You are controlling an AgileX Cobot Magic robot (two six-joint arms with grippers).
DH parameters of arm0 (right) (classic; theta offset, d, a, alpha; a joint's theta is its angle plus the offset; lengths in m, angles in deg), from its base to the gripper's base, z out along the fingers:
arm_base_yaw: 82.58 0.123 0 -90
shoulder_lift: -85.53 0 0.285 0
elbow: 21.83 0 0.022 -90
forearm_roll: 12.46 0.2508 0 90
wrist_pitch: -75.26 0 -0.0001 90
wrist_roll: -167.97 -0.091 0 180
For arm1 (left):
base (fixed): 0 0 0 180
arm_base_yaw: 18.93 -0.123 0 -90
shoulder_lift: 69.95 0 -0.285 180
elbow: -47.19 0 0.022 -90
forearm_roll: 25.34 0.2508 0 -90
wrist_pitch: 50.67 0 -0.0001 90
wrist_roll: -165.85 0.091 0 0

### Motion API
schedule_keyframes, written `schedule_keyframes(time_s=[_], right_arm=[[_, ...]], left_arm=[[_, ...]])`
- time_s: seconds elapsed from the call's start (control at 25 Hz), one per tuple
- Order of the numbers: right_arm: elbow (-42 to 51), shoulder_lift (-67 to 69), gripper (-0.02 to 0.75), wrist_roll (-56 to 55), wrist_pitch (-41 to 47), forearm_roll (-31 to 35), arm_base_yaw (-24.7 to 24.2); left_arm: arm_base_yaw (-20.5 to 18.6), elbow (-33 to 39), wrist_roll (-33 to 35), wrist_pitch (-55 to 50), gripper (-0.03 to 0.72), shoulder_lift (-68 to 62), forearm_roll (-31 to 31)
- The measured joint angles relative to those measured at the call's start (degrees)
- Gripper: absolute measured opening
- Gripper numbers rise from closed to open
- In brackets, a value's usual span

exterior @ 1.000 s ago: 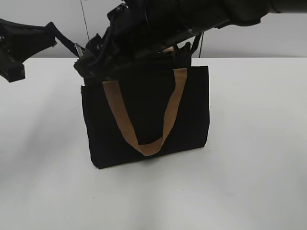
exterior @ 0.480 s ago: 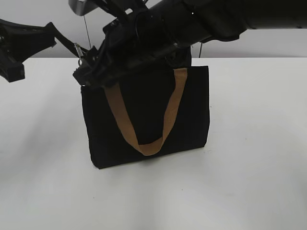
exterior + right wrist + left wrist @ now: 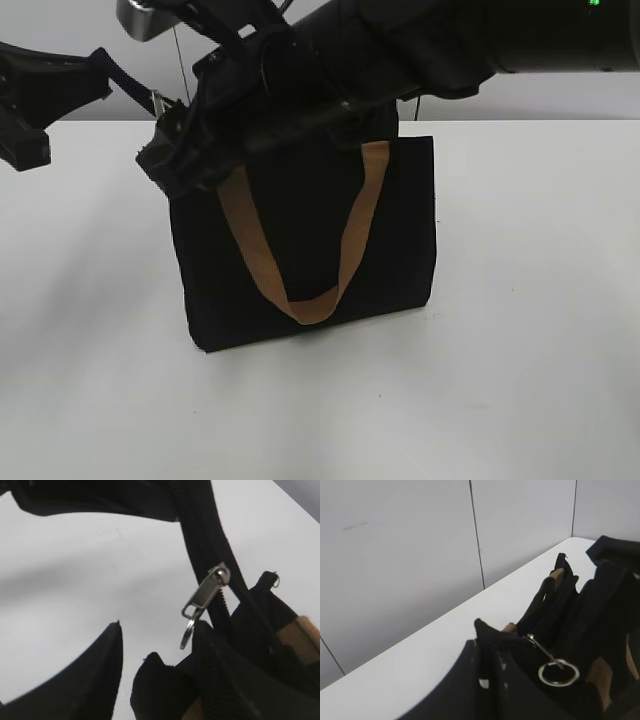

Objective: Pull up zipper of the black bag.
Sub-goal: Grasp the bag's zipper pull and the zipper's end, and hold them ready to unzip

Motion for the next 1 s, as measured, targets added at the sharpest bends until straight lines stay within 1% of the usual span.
schedule_keyframes(time_s=[0.36,0.44,0.68,0.88,1.0], right_arm=[[0.0,1.97,0.347,0.06,-4.23,0.14,0.28],[0.0,1.97,0.333,0.06,-5.09,0.14,0.28],[0.0,1.97,0.202,0.06,-5.74,0.19,0.28],[0.0,1.97,0.127,-1.71,-5.78,0.19,0.28],[0.0,1.97,0.042,-2.6,-5.78,0.19,0.28]], left_arm=[[0.0,0.0,0.0,-0.39,0.016,0.0,0.0],[0.0,0.0,0.0,-0.39,0.016,0.0,0.0],[0.0,0.0,0.0,-0.44,0.016,0.0,0.0],[0.0,0.0,0.0,-0.44,0.015,0.0,0.0],[0.0,0.0,0.0,-0.44,0.015,0.0,0.0]])
